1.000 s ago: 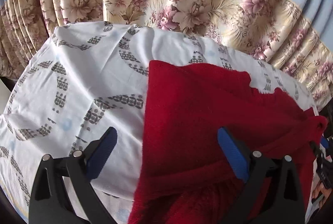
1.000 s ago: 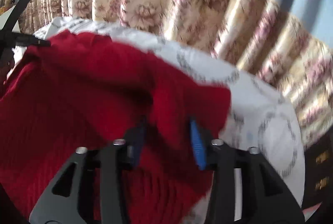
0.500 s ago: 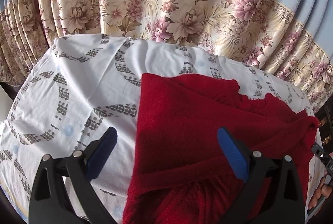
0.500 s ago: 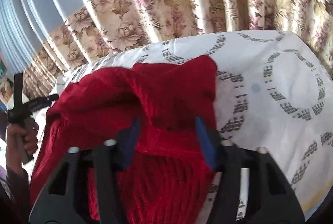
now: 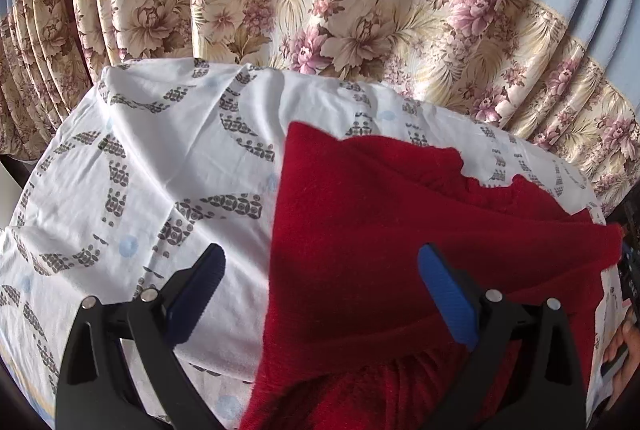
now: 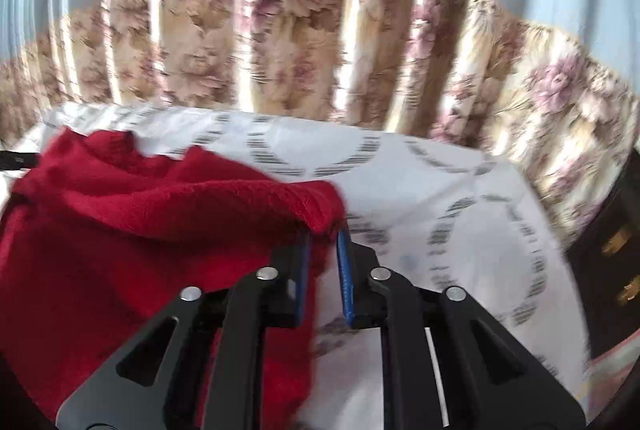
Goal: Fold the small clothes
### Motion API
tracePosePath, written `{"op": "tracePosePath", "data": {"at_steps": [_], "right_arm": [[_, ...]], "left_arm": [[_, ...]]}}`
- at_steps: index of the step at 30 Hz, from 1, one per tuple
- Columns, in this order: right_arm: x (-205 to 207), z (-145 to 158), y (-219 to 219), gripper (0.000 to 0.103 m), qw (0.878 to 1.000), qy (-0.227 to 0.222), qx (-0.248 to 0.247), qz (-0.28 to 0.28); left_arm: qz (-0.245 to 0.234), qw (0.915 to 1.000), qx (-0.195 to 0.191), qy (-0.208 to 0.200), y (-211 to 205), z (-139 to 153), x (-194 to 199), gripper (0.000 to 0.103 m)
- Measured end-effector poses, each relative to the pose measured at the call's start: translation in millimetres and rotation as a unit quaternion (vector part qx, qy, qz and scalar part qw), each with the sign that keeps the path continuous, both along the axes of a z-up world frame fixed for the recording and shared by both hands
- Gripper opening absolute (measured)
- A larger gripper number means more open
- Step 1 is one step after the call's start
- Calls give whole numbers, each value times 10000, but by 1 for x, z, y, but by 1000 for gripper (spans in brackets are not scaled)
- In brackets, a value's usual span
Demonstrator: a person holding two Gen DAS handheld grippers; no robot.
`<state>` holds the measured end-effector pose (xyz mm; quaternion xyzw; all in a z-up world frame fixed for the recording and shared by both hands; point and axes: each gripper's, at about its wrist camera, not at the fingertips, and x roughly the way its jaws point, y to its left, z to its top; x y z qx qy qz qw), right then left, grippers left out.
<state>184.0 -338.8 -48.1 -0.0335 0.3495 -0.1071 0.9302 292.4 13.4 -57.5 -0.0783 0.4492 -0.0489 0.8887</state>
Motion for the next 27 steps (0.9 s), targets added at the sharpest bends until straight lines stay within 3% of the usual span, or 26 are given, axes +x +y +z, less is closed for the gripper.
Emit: {"op": "tracePosePath", "data": {"at_steps": [1, 3, 4, 7, 9, 19, 23, 27], "right_arm": [[1, -2, -8, 16, 9998, 52, -23, -180], [-6, -2, -32, 46, 9973, -13, 500, -543], [-12, -3, -40, 71, 9949, -106, 793, -620], [-21, -4, -52, 70, 9844, -286, 1715, -285], [-17, -5, -49, 69, 9777, -263, 2082, -24], [15, -12, -2, 46, 9822, -176, 1849, 288], [13, -11, -3, 15, 9831, -247, 1793, 289], [4, -2, -5, 13, 9841, -428, 1664, 447]], "left_arm": [[2, 10000, -1, 7, 0, -1, 0, 97], [2, 10000, 17, -9, 0, 0, 0, 97], [24, 10000, 39, -25, 1, 0, 0, 97], [56, 10000, 26, 2, 2, -2, 1, 97], [58, 10000, 36, 24, 1, -5, 1, 97], [1, 10000, 24, -28, -2, -1, -1, 97], [45, 10000, -18, -28, 1, 0, -1, 97], [31, 10000, -31, -58, 0, 2, -1, 97]]}}
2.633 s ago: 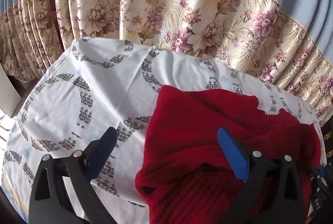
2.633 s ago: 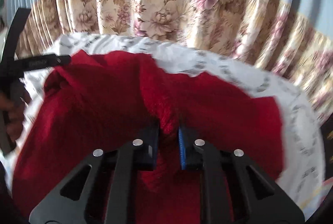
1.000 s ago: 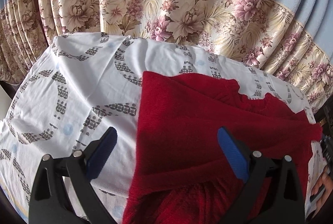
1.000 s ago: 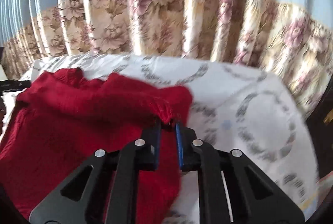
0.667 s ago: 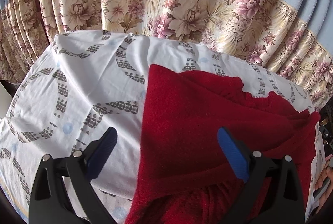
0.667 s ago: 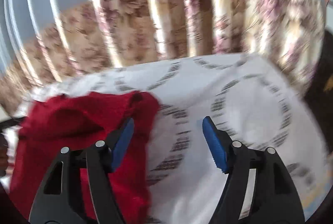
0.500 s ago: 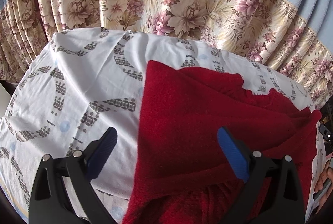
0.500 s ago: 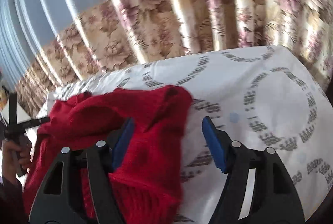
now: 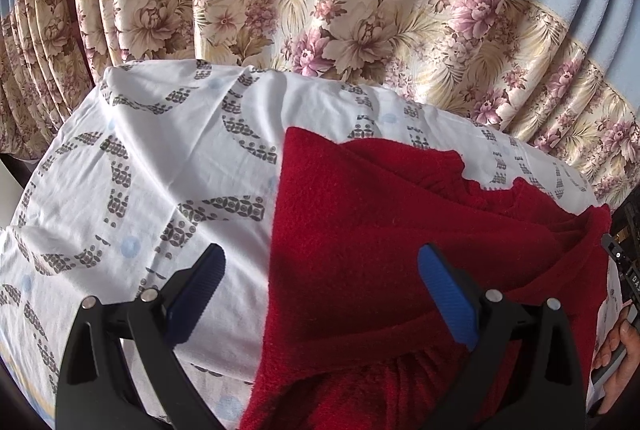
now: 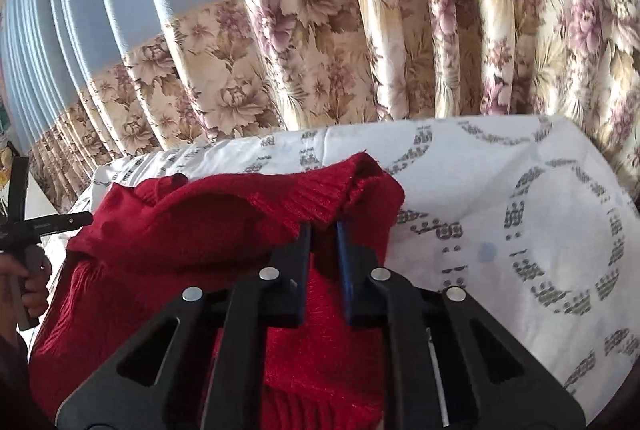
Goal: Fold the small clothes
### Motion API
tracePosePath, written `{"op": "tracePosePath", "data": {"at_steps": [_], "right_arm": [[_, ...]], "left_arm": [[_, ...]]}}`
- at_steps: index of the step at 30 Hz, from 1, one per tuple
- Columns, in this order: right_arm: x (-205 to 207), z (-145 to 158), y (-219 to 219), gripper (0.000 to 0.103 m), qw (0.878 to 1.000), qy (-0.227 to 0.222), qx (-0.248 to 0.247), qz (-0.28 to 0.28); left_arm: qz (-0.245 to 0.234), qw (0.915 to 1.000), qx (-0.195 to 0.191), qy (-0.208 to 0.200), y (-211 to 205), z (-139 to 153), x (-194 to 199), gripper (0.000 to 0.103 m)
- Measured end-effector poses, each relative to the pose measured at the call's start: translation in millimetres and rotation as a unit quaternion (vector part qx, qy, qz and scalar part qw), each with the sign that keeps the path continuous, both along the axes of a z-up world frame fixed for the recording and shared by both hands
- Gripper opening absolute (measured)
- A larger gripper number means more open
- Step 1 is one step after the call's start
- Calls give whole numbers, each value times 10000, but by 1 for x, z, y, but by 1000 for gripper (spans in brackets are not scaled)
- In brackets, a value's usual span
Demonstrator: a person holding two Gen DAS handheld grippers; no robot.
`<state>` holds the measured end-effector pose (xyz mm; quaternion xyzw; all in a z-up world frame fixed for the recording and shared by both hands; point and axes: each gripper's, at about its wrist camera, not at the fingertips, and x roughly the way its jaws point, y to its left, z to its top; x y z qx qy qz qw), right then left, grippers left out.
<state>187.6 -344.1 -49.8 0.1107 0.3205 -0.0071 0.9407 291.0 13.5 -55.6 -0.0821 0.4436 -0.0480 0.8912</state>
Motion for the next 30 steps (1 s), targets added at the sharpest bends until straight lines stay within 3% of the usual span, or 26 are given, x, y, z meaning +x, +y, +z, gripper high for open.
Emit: {"op": "tracePosePath", "data": {"at_steps": [3, 5, 8, 13, 15, 16, 18, 26, 30], "right_arm": [[6, -2, 1, 18, 9995, 214, -237, 10], [5, -1, 3, 37, 9989, 200, -414, -59], [2, 3, 17, 39, 9955, 117, -923, -204], [6, -1, 50, 45, 9853, 220, -1687, -177], [12, -5, 57, 45, 9800, 323, -1947, -242], [18, -10, 58, 43, 9785, 425, -2004, -236], [25, -15, 58, 11, 9778, 569, -2003, -227], [-19, 7, 49, 8, 9738, 496, -2205, -233], [-40, -3, 36, 9, 9698, 866, -2279, -117]], "left_arm": [[-31, 10000, 16, -18, -2, 1, 0, 97], [-45, 10000, 30, -17, -3, 1, -1, 97], [4, 10000, 76, -42, -3, 3, -1, 97], [215, 9972, 692, -191, -4, 9, -3, 97], [178, 9977, 623, -218, -1, 11, -4, 97], [176, 9981, 543, -211, 1, 12, -4, 97], [173, 9984, 490, -211, 4, 12, -4, 97], [157, 9988, 404, -205, 7, 15, -4, 97], [90, 9991, 390, -111, 7, 14, -4, 97]]}}
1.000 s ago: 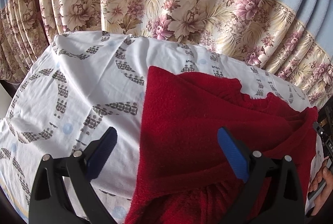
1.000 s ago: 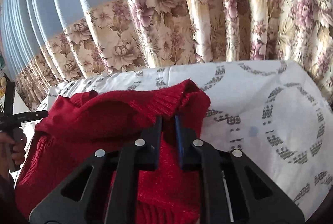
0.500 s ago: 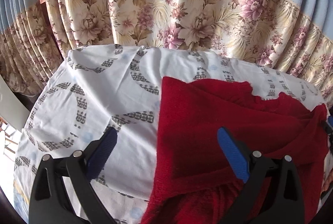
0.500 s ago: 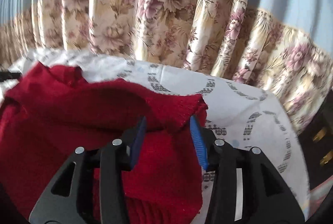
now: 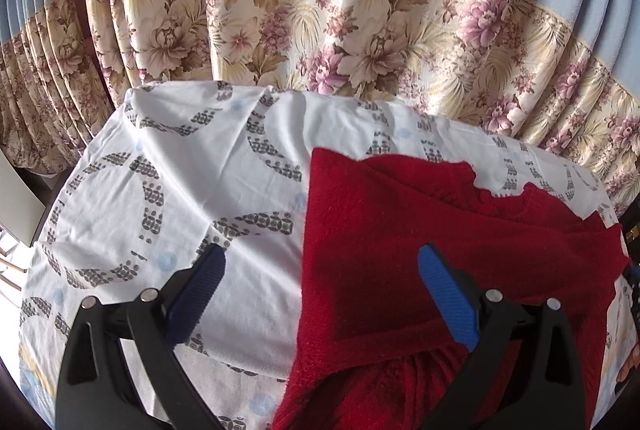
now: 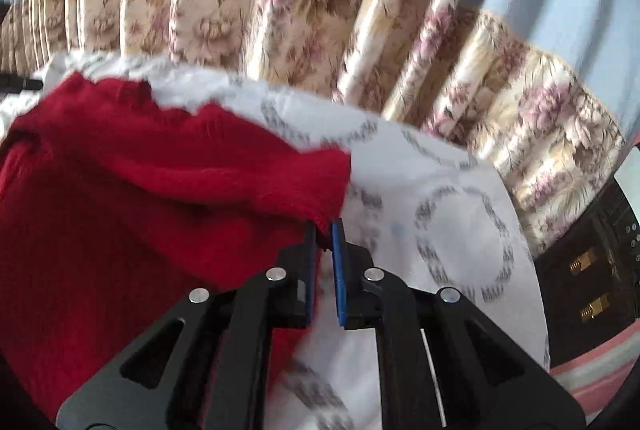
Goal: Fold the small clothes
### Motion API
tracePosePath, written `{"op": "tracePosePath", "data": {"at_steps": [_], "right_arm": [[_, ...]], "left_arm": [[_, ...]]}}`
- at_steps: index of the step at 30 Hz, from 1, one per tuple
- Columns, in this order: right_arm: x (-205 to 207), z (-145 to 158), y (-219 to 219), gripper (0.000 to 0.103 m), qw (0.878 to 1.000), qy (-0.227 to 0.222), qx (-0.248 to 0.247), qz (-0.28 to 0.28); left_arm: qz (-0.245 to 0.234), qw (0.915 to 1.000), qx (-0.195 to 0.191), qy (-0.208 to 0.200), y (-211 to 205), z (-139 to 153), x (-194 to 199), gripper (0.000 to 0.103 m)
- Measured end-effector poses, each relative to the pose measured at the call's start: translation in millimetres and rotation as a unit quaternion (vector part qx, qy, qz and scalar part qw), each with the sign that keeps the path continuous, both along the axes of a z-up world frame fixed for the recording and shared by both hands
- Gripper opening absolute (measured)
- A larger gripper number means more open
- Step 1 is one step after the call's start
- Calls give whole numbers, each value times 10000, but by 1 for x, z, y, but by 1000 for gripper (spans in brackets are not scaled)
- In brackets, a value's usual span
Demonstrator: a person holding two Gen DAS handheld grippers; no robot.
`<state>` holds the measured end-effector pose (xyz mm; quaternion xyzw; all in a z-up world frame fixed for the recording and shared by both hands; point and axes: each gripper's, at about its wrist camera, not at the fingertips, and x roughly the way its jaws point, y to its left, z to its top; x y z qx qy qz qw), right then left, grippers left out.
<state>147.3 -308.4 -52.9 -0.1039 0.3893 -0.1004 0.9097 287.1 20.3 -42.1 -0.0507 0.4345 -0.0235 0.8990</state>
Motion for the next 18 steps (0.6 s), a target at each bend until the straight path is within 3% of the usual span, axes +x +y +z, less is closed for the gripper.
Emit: {"op": "tracePosePath", "data": {"at_steps": [3, 4, 5, 6, 9, 11, 15, 18], "right_arm": [[-7, -21, -13, 9, 9991, 373, -74, -204], [-11, -25, -19, 16, 9987, 409, 61, -285], [-16, -25, -22, 30, 9986, 342, 205, -335], [-21, -24, -26, 34, 9982, 248, 397, -369], [-37, -17, -40, 39, 9892, -58, 1387, -474], [-43, -12, -42, 44, 9838, -142, 1729, -444], [-64, -2, -38, 47, 9812, -284, 1880, -340], [-86, 3, -31, 48, 9788, -384, 2001, -232]], "left_arm": [[-139, 9998, 105, 130, -5, -6, 0, 97], [-166, 9997, 120, 155, -5, -7, 0, 97], [-190, 9996, 143, 182, -6, -9, 0, 97], [-208, 9993, 209, 220, -7, -10, 0, 97], [-226, 9991, 334, 136, -8, -5, -8, 97], [-236, 9991, 346, -18, -7, 2, -21, 97], [-222, 9995, 228, -65, 4, 6, -56, 97], [-239, 9985, 447, -196, 7, 7, -97, 97]]}}
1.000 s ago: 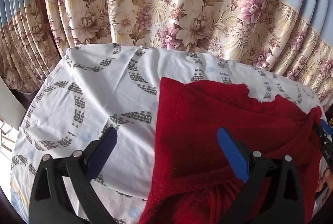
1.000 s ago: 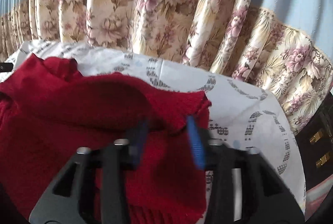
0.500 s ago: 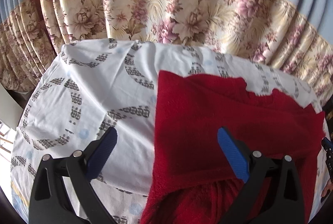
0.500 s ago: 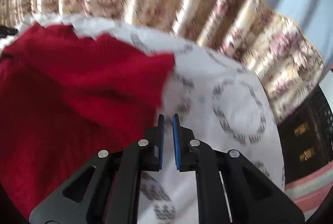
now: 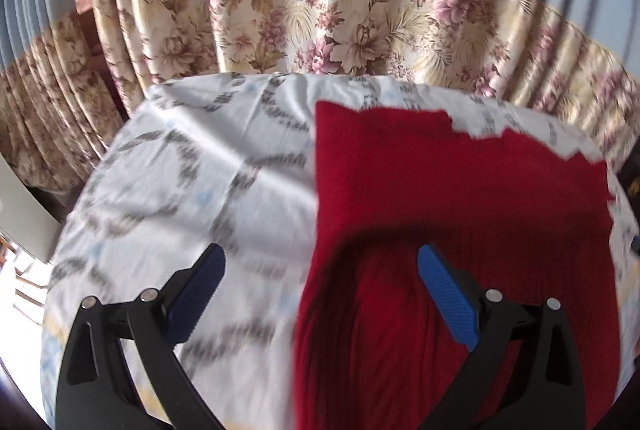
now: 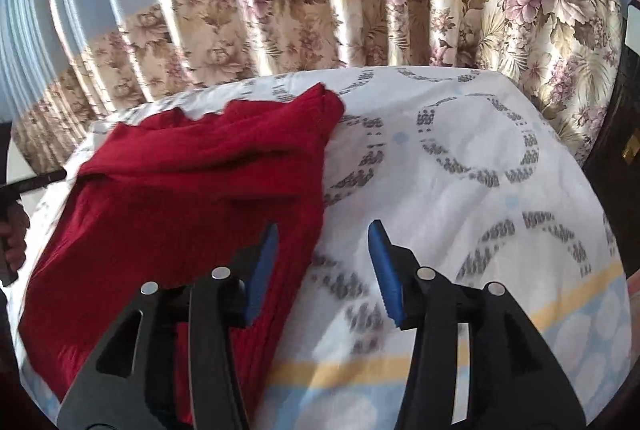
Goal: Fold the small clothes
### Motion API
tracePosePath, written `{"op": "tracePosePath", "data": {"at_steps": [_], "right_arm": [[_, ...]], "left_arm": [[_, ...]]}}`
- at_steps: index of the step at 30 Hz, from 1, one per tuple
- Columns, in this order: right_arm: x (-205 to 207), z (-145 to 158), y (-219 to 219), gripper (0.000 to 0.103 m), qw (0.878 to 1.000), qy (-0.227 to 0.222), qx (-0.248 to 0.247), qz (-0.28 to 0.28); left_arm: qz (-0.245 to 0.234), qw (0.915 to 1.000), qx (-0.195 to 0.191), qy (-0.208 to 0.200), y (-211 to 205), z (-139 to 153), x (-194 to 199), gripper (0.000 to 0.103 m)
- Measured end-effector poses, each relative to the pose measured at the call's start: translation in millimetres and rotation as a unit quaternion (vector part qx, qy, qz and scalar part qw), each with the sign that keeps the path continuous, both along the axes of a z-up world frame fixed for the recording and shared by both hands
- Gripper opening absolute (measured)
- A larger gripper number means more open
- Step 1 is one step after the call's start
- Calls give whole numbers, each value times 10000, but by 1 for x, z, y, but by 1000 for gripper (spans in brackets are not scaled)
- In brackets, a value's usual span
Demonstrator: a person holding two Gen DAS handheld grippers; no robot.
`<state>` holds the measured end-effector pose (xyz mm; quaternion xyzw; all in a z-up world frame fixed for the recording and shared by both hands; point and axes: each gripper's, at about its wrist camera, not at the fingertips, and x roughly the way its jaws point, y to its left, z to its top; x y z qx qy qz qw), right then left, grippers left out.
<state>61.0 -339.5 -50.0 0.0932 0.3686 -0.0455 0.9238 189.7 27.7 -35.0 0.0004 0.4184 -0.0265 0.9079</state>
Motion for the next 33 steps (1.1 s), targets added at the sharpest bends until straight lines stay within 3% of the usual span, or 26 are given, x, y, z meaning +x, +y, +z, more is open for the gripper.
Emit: {"op": "tracePosePath", "data": {"at_steps": [3, 7, 15, 22, 28, 33], "right_arm": [[-25, 1, 9, 52, 9999, -95, -42, 9], [-65, 2, 20, 65, 9997, -220, 29, -45], [-142, -9, 40, 66, 9993, -164, 328, 51], [-188, -23, 58, 67, 9989, -73, 461, 73], [-207, -23, 66, 67, 9990, -119, 437, 29], [-208, -28, 74, 67, 9990, -2, 413, 148]], "left_arm": [[92, 9999, -89, -33, 8, -4, -45, 97], [259, 9996, -24, -67, 12, -12, -107, 97], [301, 9991, 279, -45, 19, -22, -194, 97], [228, 9992, 341, 25, 22, -38, -237, 97], [422, 9986, 292, -153, 36, -26, -251, 97], [325, 9992, 204, 131, 31, -40, -247, 97]]}}
